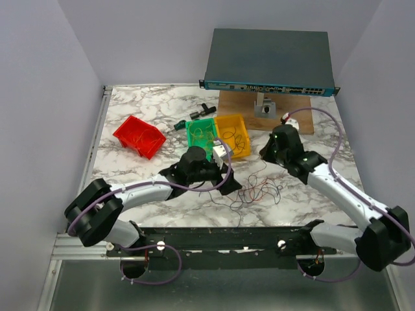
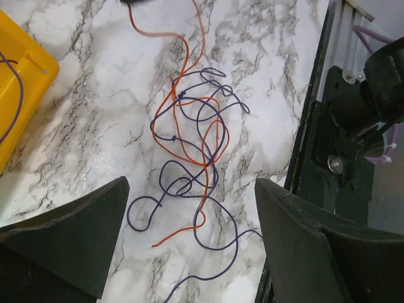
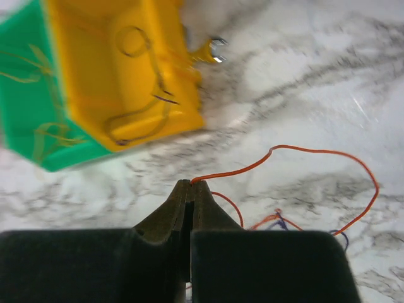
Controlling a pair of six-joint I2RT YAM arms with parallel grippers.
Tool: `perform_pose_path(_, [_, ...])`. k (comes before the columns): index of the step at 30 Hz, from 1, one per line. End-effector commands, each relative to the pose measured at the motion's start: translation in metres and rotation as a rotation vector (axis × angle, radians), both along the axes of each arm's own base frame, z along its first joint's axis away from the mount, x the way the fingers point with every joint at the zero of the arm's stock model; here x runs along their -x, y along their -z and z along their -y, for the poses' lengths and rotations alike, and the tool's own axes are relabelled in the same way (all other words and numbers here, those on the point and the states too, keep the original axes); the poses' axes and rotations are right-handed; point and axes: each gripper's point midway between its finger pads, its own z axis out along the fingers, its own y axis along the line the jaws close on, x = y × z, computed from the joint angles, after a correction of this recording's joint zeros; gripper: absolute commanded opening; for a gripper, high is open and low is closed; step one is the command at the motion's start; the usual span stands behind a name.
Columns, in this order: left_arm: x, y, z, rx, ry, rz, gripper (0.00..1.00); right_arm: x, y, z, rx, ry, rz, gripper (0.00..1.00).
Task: Untangle the cables
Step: Untie the cable.
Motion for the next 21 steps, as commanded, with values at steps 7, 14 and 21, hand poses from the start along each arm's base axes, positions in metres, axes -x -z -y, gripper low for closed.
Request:
perform_pose_path(7, [0.022,-0.076,-0.028,0.293,-0.038,0.2,0.83,0.027,-0.203,-0.064,-0.366,-0.381,0.352,0.01])
perform_pose_path(14, [0.018,-0.144,-0.051,0.383,-0.172,0.216,0.98,0.059,-0.261,-0.094,-0.575,-0.581,0.443,0.01])
perform_pose_path(21, [0.009,-0.168,-0.035,0.335,-0.137,0.221,0.99,0.071,-0.26,-0.105,-0.642,-0.666,0.429,0.01])
